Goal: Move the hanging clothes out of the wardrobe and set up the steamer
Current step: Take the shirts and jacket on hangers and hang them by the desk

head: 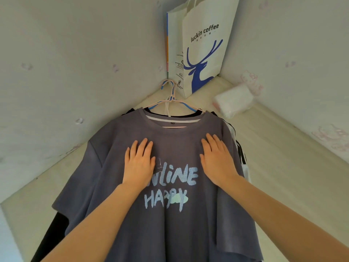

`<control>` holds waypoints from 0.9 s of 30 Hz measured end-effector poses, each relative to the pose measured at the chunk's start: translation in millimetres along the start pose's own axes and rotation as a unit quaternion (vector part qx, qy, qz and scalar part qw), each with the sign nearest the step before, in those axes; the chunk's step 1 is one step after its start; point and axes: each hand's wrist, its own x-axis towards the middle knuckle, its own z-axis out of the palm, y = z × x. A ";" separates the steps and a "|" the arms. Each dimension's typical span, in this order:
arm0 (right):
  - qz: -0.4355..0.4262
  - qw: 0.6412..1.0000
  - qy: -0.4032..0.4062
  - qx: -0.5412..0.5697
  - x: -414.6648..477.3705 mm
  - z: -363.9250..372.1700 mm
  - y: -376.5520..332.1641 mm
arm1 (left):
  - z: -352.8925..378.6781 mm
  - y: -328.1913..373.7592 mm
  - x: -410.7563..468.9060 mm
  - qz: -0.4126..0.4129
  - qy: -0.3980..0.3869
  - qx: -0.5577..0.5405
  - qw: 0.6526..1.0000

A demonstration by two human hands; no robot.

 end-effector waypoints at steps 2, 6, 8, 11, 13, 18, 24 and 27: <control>0.001 1.000 -0.006 0.004 -22.0 3.1 -6.5 | 3.3 6.6 -20.4 -0.005 -0.008 -0.014 1.000; 0.006 1.000 -0.021 0.017 -66.9 10.6 -20.5 | 8.3 14.1 -61.6 0.001 -0.005 -0.027 1.000; 0.014 0.999 -0.028 0.033 -87.7 12.9 -28.9 | 11.0 14.3 -81.3 0.009 -0.001 -0.028 1.000; 0.025 0.998 -0.037 0.045 -118.8 17.7 -42.6 | 12.0 13.3 -110.1 0.019 0.001 -0.026 0.999; 0.029 0.999 -0.030 0.036 -139.8 22.6 -51.7 | 10.9 12.9 -130.1 0.029 0.002 -0.033 0.999; 0.063 0.998 -0.012 0.014 -191.9 36.1 -78.4 | 6.9 7.1 -183.7 0.033 -0.024 -0.083 0.996; 0.095 0.995 0.035 0.006 -261.5 48.8 -118.6 | 8.3 -5.9 -255.7 0.067 -0.051 -0.111 0.990; 0.115 0.992 0.043 0.008 -305.7 58.1 -141.9 | 10.5 -13.7 -294.9 0.095 -0.050 -0.124 0.986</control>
